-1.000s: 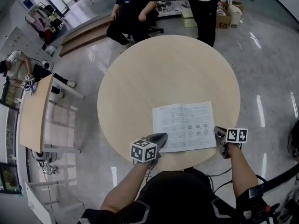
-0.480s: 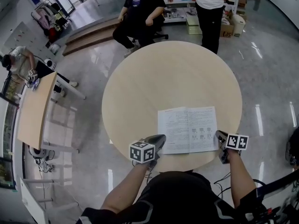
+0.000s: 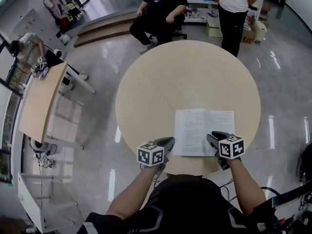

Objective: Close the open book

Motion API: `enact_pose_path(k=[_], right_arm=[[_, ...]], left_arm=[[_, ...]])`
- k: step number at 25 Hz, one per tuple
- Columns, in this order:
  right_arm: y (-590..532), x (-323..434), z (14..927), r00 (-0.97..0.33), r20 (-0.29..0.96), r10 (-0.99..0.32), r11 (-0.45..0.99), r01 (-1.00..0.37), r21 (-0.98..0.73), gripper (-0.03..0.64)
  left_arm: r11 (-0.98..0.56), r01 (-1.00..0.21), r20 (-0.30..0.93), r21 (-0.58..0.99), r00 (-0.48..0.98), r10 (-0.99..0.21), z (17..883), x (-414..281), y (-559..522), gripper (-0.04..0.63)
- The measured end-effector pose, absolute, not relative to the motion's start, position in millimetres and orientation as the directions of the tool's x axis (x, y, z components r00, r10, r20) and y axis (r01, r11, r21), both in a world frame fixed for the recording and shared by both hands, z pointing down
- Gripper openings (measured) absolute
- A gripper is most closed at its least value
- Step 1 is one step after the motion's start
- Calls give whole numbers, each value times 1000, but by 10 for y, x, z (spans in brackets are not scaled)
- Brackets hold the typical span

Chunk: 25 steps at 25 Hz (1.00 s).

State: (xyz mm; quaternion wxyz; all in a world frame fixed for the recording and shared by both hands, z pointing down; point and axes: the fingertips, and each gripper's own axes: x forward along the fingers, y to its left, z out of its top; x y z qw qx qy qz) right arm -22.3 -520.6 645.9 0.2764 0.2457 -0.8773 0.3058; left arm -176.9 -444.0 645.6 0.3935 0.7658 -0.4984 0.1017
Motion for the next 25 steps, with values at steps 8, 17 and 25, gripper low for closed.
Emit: enact_pose_path(k=[8, 17, 25], right_arm=[[-4469, -1095, 6686, -661, 746, -80, 924, -330, -194, 214], [-3879, -1345, 7199, -479, 876, -50, 992, 75, 97, 250], [-3866, -1333, 7406, -415, 897, -152, 933, 241, 269, 250]], left_arm=[[-150, -848, 565, 509, 461, -684, 6582, -1984, -4149, -6], [-118, -841, 584, 527, 460, -669, 6779, -2068, -3919, -6], [-124, -836, 597, 534, 477, -645, 6870, -2030, -3827, -6]])
